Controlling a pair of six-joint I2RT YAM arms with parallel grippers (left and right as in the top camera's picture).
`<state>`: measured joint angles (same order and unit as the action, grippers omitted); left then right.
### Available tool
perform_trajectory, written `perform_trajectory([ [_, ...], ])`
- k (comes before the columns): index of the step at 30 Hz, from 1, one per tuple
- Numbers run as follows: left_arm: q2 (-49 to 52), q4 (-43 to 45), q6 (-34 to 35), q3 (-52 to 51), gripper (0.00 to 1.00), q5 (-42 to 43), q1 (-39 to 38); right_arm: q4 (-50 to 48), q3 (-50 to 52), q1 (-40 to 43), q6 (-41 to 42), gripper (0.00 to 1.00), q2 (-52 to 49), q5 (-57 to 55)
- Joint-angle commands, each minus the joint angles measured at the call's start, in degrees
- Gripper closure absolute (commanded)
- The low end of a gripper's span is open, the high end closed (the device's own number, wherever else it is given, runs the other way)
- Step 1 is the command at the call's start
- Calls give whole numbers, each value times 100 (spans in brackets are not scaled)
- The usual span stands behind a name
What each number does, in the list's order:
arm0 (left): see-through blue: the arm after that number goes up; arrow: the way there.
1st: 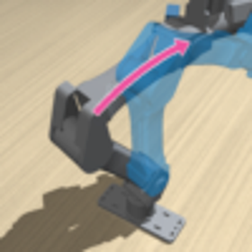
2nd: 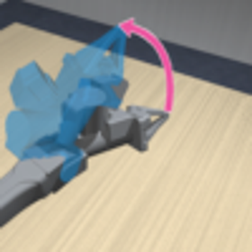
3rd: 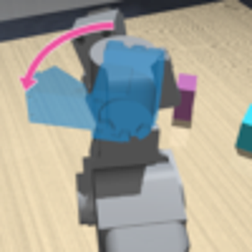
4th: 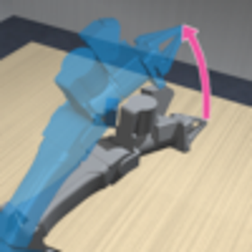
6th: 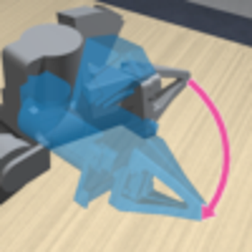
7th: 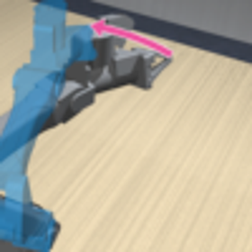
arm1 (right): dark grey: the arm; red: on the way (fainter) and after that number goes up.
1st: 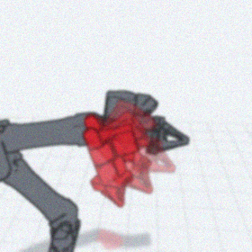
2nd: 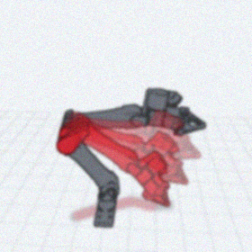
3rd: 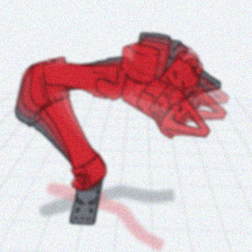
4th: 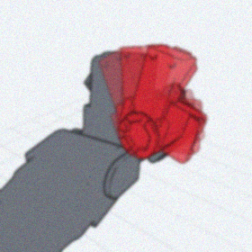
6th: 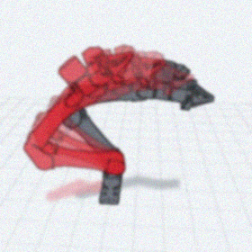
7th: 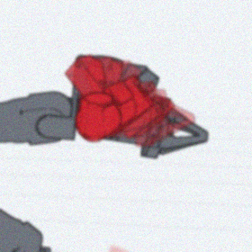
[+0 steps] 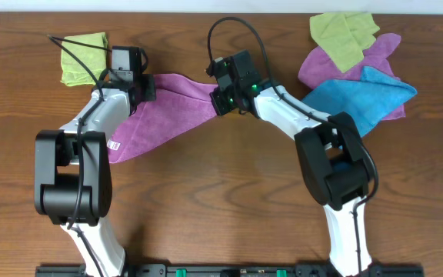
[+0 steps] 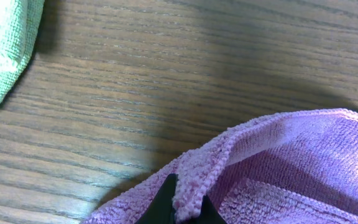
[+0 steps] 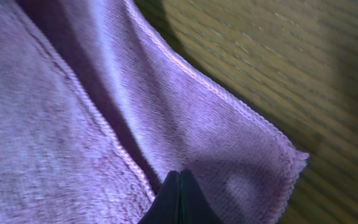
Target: Fold the cloth
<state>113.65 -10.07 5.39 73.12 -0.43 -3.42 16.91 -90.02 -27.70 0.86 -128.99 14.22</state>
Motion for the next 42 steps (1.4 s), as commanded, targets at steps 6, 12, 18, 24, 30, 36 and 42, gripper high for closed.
perform_trajectory([
  [6,24,-7,153,87,94,-105,9,68,-85,109,-20,99,-122,-739],
  [12,24,-76,564,87,94,-92,0,350,-85,295,-136,99,-125,-807],
  [18,24,-109,785,87,94,374,-35,398,-85,599,-133,99,-127,-807],
  [24,24,-7,798,87,94,494,-313,549,-85,809,-192,99,-125,-800],
  [30,26,195,804,87,94,341,-763,588,-249,909,-439,99,-127,-852],
  [36,26,232,907,87,94,-13,-914,675,-503,1119,-525,99,-125,-973],
  [42,26,356,903,87,94,-317,-898,704,-577,1165,-522,99,-125,-966],
])
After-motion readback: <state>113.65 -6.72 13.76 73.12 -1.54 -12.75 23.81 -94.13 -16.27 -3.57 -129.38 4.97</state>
